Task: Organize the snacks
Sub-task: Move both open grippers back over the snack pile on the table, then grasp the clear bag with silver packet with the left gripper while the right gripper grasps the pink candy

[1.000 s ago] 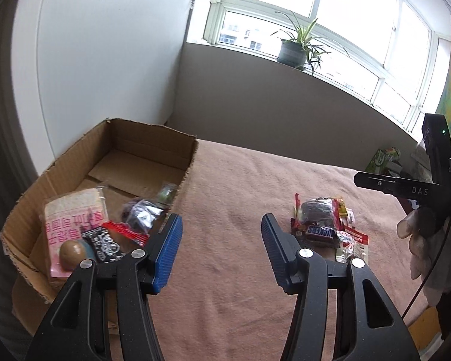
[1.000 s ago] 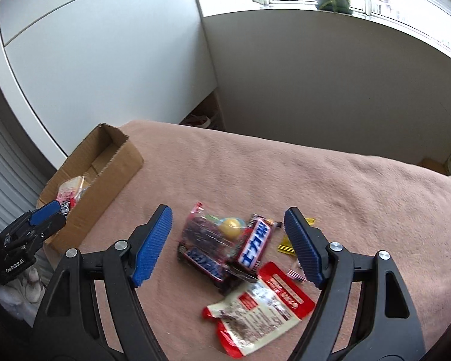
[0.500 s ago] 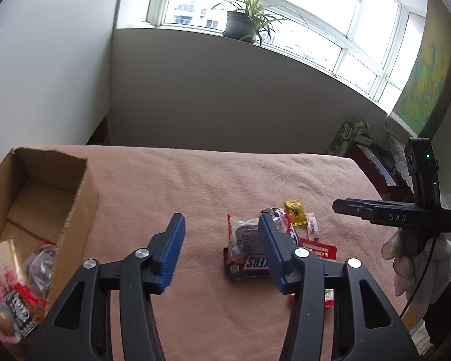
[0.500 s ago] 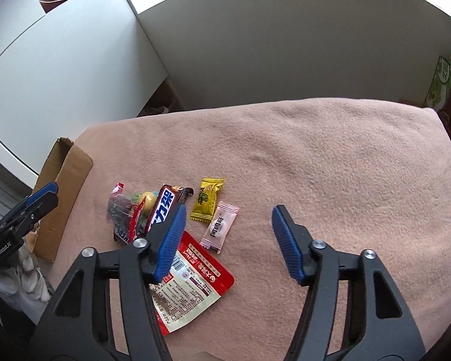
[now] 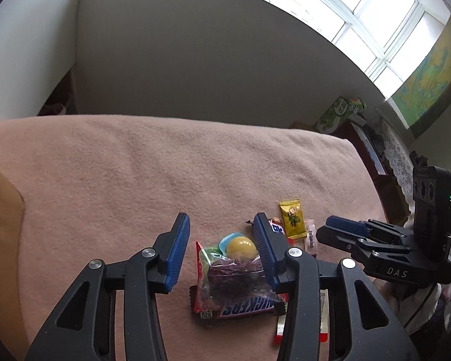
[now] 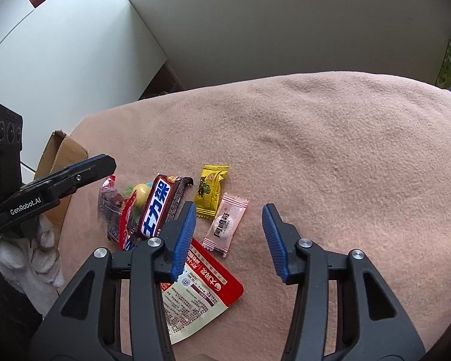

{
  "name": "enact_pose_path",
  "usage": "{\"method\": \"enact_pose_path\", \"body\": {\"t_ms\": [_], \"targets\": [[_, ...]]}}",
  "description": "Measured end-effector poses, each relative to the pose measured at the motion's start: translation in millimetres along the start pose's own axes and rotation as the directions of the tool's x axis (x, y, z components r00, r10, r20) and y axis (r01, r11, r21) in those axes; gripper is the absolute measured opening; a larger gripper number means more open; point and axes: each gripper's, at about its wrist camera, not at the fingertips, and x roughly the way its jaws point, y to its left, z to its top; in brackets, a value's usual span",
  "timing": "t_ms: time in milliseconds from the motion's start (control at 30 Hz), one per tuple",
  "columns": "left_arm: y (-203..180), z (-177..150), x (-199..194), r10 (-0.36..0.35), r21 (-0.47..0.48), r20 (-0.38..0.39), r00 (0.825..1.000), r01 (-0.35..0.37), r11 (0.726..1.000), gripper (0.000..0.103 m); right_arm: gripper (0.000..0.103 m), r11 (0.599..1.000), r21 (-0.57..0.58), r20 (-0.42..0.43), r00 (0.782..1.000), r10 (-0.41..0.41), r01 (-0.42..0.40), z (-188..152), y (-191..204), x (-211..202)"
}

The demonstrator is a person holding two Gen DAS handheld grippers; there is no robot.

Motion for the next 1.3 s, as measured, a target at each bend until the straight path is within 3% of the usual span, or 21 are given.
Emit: {"method": "enact_pose_path", "body": {"t_ms": [233,433,633,800,900,1133,1300], "targets": [[-2.1,-16.7,-3.6,-0.043,-0.001,-0.035,0.998,0.043,0.999,0.04,0.049,1.0,0.0,-0.011,1.0,-0.003,0.003,-2.0,-1.4,6.2],[-10.1,-30.0,-5.8,-0.034,0.035,-0.049,0.998,0.036,0.999,0.04,0.049,1.0,-0.012,-0.015,1.0,-0.01,0.01,-2.8,0.7,11.2],[-34.0,-46.4,5.2,0.047,0.163,-0.059,0.997,-0.037,0.986,0.041,0.049,1.0,-0.024,-0.014,1.0,-0.014,0.014,-3.8,4.8,11.2],[-24.4,-37.5,-20.2,0.037,0.071,0.039,0.999,-0.04,0.997,0.04,0.049,1.0,-0.017,-0.016,1.0,-0.012,0.012,-1.3,3.5,10.2],[-16.6,-38.3,-41.2,0.004,0.025,0.074,0.997,-0.006,1.0,0.04,0.049,1.0,-0.016,-0.012,1.0,-0.002,0.002,-1.5,3.7,8.6],[-13.7,-66.1,-37.9,-0.112,-0.059,-0.021,0.993,0.111,0.992,0.043,0.049,1.0,-0.023,-0.031,0.999,-0.018,0.017,0.1,10.8,14.1],[-16.7,-64.2,-13.8,-0.084,-0.064,-0.071,0.994,0.08,0.995,0.044,0.049,0.992,-0.077,-0.041,0.994,-0.101,0.097,0.2,23.8,22.1]]}}
